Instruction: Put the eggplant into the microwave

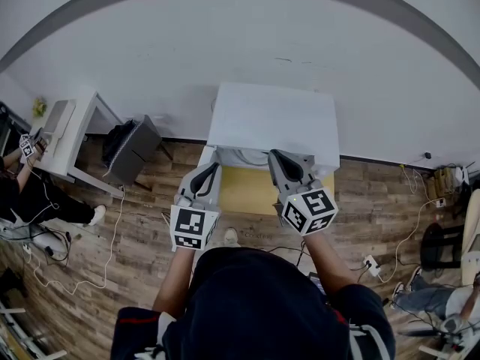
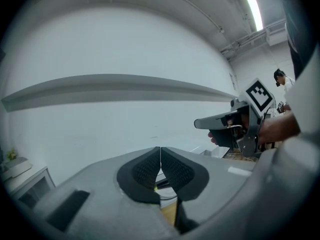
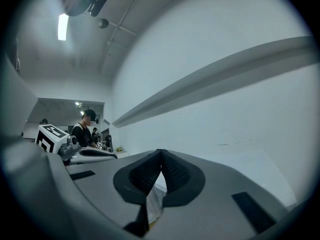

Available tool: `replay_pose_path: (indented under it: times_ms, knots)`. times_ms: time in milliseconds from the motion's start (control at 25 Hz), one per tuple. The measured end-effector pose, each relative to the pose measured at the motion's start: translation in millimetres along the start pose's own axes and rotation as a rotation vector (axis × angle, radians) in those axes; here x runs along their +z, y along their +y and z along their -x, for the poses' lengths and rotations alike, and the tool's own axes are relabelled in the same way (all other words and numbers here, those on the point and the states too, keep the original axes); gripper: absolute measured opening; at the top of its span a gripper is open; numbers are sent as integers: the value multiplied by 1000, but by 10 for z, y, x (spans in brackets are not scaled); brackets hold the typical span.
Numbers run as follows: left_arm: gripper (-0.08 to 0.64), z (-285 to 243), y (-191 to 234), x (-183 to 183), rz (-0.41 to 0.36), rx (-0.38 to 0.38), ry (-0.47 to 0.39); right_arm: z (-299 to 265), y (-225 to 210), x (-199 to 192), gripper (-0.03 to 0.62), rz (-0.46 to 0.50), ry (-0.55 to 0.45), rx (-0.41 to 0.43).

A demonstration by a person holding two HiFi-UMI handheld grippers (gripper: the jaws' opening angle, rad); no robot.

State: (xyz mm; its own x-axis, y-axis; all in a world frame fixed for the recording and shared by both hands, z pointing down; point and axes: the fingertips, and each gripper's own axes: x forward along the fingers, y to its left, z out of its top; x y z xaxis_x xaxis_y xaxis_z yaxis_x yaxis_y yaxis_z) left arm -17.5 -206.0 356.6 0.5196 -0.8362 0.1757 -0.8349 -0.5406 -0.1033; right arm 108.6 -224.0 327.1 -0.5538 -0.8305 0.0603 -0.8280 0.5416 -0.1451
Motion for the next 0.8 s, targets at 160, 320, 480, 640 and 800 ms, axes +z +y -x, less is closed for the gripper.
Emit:
replay_pose_path:
  times_ms: [160, 320, 480, 640, 800]
  knots:
    - [17, 5, 8, -4, 2, -4, 9, -12, 3, -28, 12, 13, 6, -6]
    - [17, -12, 16, 20, -3, 0, -17, -22, 1, -57, 12, 20, 9, -7]
    - [17, -12, 23, -3, -2, -5, -2, -51, 9, -92, 12, 33, 17, -10]
    - [17, -20, 40, 4, -4, 2, -17, -63, 10, -118, 12, 43, 24, -10]
    - [17, -16, 45, 5, -5, 2, -19, -79, 14, -140, 12, 42, 28, -7]
